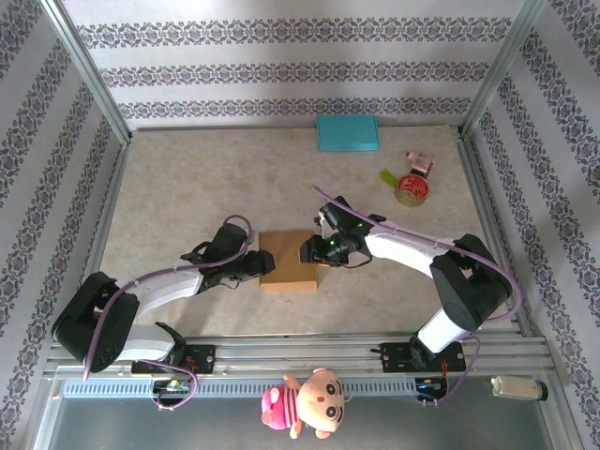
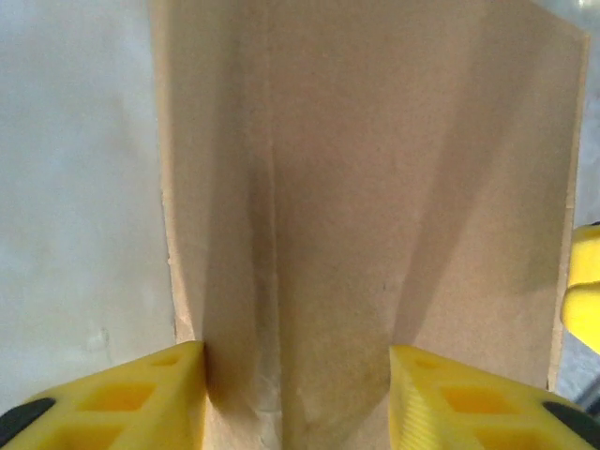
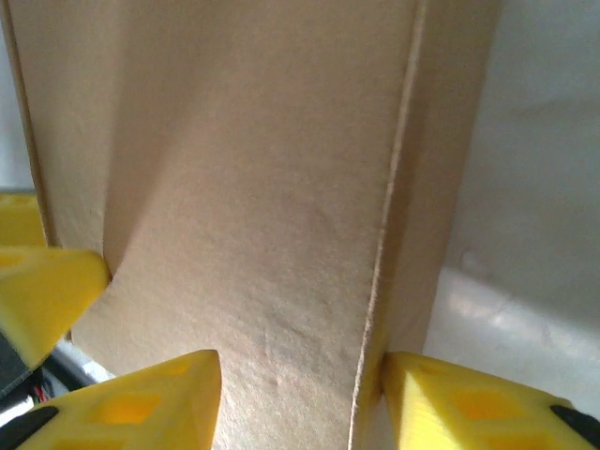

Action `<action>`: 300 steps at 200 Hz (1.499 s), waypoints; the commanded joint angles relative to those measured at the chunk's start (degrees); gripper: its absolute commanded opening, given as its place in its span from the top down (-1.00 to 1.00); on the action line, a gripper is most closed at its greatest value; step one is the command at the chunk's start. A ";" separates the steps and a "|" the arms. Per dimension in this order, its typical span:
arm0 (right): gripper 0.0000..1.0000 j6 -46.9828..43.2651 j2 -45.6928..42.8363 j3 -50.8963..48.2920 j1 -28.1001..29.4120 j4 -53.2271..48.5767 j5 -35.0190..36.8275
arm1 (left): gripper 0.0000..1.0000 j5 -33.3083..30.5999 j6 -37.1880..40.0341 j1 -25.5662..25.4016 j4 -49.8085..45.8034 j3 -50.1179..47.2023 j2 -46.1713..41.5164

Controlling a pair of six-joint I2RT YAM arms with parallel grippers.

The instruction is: Fold the paper box

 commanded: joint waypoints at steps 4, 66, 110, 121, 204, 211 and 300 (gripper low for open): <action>0.03 3.26 8.25 6.82 -0.74 13.16 0.42 | 0.15 -5.49 4.18 1.47 7.03 7.40 6.84; 0.05 1.46 41.63 49.62 -9.58 12.80 4.07 | 0.27 -8.27 14.53 14.12 14.26 41.61 42.45; -0.03 2.45 60.30 79.79 -11.15 5.53 5.79 | 0.11 -6.97 14.00 17.66 14.81 60.76 58.16; -0.03 3.04 62.66 83.34 -11.24 4.26 5.42 | 0.07 -5.57 13.23 18.74 15.98 62.47 59.93; -0.27 1.11 54.19 78.65 -12.61 2.66 6.88 | -0.74 -2.06 12.21 23.66 22.20 58.05 54.82; -0.33 0.75 53.16 78.13 -12.83 2.76 6.62 | -0.80 -1.78 12.00 24.14 22.81 57.27 53.79; -0.84 -12.76 22.65 53.34 -16.31 5.18 5.76 | -0.99 -0.92 16.13 26.17 22.84 32.31 21.61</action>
